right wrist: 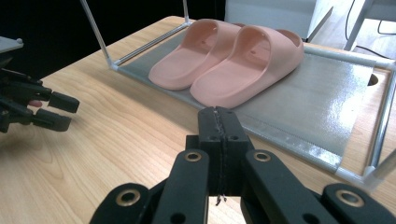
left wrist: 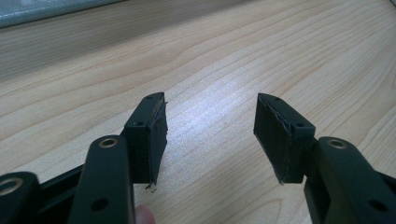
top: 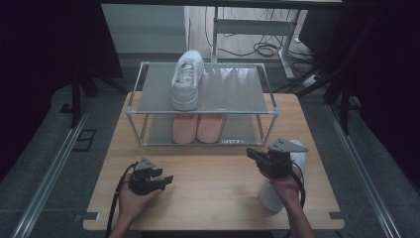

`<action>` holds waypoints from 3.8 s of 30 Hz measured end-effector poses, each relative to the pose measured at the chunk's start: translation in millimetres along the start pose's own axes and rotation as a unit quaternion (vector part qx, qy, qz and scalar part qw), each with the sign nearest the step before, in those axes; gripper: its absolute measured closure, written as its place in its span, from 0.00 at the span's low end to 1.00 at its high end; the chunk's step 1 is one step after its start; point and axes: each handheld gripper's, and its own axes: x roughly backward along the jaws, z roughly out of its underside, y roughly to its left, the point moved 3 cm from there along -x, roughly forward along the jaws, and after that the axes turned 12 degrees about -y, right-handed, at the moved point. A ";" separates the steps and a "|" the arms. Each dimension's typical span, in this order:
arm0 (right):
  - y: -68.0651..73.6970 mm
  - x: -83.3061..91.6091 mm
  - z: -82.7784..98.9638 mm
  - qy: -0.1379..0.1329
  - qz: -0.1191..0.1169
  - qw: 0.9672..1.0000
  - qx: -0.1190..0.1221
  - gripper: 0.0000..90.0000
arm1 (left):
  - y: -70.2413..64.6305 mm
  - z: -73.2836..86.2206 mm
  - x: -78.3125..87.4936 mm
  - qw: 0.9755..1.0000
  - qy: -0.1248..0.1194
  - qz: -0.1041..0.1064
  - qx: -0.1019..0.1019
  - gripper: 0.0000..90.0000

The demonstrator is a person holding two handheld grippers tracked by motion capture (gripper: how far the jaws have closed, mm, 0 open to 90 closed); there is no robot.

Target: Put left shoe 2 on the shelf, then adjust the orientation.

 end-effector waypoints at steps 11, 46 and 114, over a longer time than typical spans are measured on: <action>3.7 15.2 7.3 0.005 0.004 1.000 0.001 1.00 | -0.6 -0.6 1.8 1.000 -0.001 0.001 -0.002 0.50; 24.1 55.5 53.0 0.070 0.057 0.996 0.025 1.00 | 3.2 -1.3 4.0 1.000 -0.003 -0.001 0.001 0.50; -22.6 150.7 72.0 0.089 0.147 0.985 0.019 1.00 | 1.5 1.0 -0.2 1.000 0.005 0.007 0.007 0.50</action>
